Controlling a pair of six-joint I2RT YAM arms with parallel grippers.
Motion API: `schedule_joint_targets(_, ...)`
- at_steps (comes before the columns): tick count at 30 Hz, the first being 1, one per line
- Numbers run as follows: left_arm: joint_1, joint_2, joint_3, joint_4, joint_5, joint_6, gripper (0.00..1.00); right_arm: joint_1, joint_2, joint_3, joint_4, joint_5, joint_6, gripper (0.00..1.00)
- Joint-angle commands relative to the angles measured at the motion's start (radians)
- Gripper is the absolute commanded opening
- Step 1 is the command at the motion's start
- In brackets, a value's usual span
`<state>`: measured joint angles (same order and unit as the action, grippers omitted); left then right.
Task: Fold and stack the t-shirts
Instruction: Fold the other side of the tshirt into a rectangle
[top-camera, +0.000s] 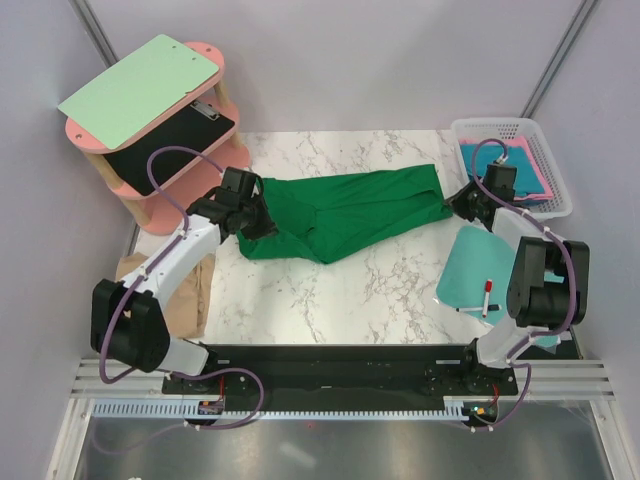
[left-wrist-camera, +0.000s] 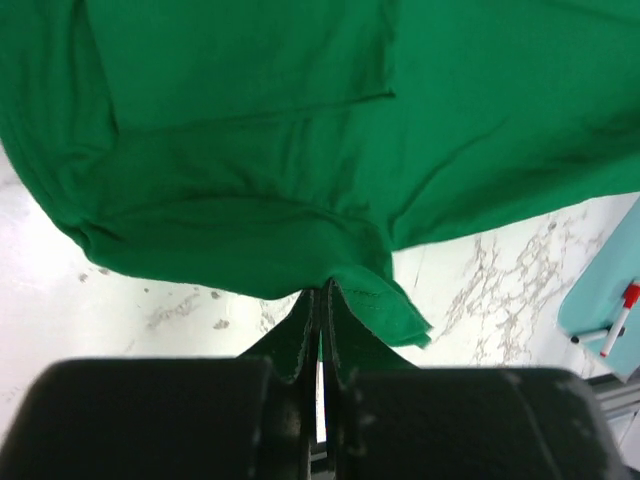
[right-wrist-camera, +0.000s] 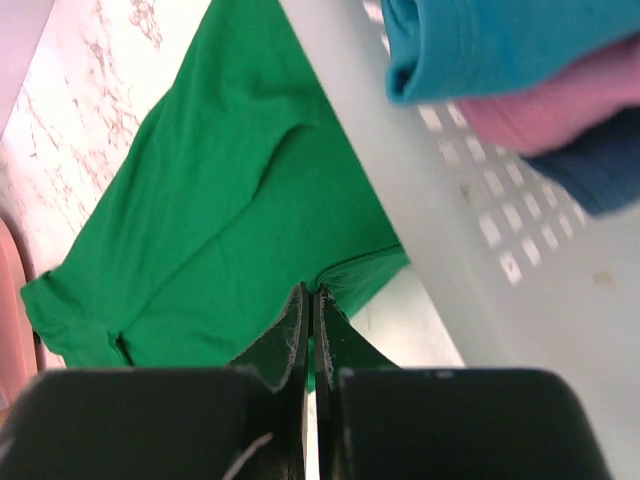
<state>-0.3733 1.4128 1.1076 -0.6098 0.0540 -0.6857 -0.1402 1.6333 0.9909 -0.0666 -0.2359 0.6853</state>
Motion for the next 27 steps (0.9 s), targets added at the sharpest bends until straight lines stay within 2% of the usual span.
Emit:
schedule_joint_targets(1,0.057,0.043,0.096,-0.002,0.018,0.081,0.02,0.001,0.088,0.086,0.047,-0.019,0.034,0.02)
schedule_joint_targets(9,0.129,0.149,0.196,0.004,0.021,0.127,0.02,0.001,0.197,0.15,0.083,-0.019,0.048,0.02)
schedule_joint_targets(27,0.238,0.305,0.38,0.013,0.061,0.19,0.02,-0.001,0.295,0.241,0.076,0.007,0.054,0.02)
